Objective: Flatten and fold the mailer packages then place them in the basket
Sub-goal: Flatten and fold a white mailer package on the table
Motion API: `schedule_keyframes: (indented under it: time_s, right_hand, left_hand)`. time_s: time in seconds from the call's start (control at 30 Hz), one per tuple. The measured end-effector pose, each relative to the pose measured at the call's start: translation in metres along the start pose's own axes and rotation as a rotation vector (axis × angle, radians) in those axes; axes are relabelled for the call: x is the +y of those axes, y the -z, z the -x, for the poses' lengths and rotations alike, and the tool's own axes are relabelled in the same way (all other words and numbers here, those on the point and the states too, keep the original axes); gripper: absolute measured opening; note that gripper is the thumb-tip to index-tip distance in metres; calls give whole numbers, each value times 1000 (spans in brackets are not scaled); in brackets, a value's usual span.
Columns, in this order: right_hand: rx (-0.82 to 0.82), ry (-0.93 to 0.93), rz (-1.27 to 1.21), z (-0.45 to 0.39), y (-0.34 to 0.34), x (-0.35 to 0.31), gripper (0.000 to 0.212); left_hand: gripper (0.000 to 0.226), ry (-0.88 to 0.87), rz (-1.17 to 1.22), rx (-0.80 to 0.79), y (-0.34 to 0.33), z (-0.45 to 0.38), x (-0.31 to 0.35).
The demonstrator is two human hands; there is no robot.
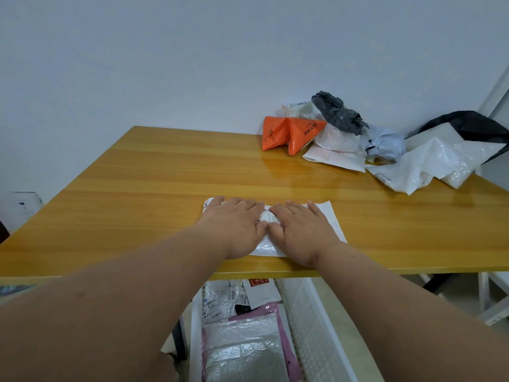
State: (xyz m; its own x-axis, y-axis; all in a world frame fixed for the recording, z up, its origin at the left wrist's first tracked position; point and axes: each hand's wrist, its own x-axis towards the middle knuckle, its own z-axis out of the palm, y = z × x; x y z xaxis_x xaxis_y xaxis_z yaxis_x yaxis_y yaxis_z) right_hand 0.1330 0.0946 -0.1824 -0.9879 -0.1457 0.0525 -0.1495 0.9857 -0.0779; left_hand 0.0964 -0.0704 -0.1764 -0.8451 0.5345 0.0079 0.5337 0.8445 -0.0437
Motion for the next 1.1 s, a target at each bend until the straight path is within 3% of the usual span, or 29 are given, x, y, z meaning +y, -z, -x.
schedule_keyframes:
  time_s: [0.2, 0.27, 0.37, 0.53, 0.73, 0.97, 1.1]
  right_hand:
    - [37, 10, -3, 2, -1, 1, 93]
    - [45, 12, 5, 2, -2, 1, 97]
    - [40, 13, 17, 3, -3, 1, 93]
    - [12, -4, 11, 5, -2, 1, 62]
    - [-6, -46, -98, 0, 1, 3, 56]
    - [-97, -113, -336, -8, 14, 3, 62]
    - [-89, -105, -244, -7, 9, 3, 63]
  left_hand:
    - [62, -2, 7, 5, -2, 0, -2]
    - [63, -8, 16, 10, -3, 0, -2]
    - [63, -11, 31, 10, -5, 0, -3]
    - [63, -11, 62, 9, -5, 2, -3]
    - [66, -18, 118, -4, -5, 2, -6]
    - [87, -23, 294, -167, 13, -8, -16]
    - [96, -54, 259, -189, 10, -9, -19]
